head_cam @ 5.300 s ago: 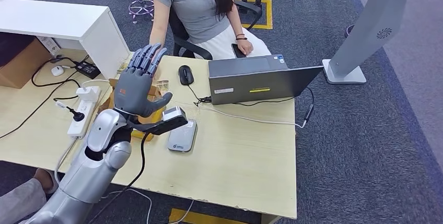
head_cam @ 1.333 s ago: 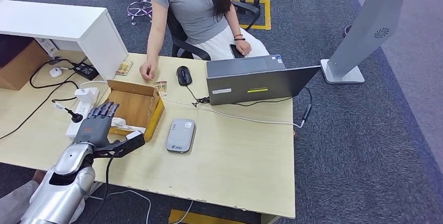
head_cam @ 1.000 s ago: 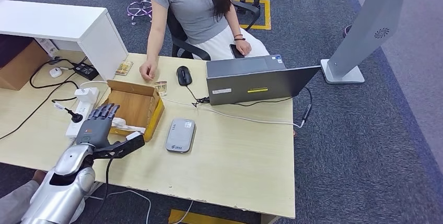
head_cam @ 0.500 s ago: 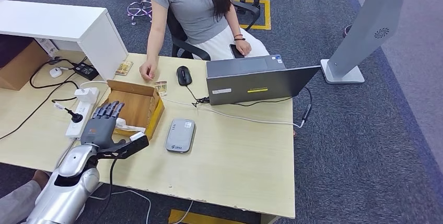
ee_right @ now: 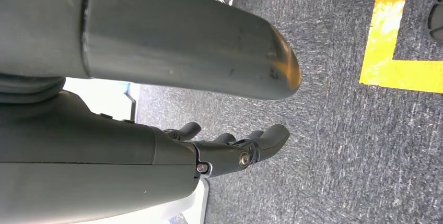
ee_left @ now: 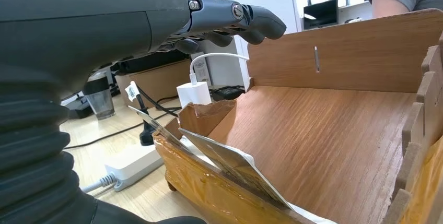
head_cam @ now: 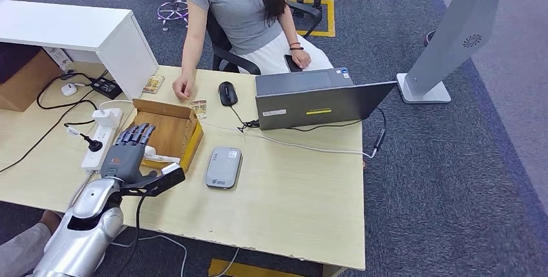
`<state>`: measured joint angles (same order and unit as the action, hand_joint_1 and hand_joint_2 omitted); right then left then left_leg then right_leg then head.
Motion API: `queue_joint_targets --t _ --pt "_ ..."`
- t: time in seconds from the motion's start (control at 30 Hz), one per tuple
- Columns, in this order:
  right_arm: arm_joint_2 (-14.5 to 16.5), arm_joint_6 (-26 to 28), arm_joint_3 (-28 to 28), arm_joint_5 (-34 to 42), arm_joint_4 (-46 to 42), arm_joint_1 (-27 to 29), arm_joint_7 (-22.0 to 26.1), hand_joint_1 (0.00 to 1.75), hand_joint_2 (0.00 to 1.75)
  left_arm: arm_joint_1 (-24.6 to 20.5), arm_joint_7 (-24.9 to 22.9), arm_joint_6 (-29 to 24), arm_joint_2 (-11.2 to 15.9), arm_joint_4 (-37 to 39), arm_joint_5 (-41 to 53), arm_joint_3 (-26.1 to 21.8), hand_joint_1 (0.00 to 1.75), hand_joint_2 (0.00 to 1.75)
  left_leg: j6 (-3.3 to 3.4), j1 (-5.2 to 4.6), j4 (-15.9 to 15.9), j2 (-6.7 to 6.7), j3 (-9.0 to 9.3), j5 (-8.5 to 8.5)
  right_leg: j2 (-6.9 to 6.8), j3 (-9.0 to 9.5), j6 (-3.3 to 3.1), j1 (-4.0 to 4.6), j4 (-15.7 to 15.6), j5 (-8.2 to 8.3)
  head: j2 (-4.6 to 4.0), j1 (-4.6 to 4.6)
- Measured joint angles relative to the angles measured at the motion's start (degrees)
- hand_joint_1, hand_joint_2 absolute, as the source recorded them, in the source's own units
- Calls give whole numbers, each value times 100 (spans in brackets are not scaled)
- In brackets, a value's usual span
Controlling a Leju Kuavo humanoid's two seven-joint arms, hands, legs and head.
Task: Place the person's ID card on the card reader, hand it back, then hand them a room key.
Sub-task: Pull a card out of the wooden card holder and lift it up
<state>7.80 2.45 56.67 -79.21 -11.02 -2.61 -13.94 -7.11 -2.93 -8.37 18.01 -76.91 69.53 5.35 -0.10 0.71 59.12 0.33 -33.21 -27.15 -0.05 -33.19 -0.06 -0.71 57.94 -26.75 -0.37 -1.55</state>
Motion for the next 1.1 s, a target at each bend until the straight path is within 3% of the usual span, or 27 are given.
queue_joint_targets --t 0.17,0.3,1.1 --pt "0 0 0 -12 0 0 3 0 0 0 1 1 -1 -1 -2 1 0 175 0 0 0 0 0 0 0 0 0 0 0 0 0 0" --pt "0 0 0 -57 0 0 11 0 0 4 92 25 4 -12 -98 4 175 175 0 0 0 0 0 0 0 0 0 0 0 0 0 1" --pt "-4 13 0 -74 0 0 2 0 0 161 302 33 137 -45 -407 4 175 175 0 0 0 0 0 0 1 1 0 0 1 0 1 1"
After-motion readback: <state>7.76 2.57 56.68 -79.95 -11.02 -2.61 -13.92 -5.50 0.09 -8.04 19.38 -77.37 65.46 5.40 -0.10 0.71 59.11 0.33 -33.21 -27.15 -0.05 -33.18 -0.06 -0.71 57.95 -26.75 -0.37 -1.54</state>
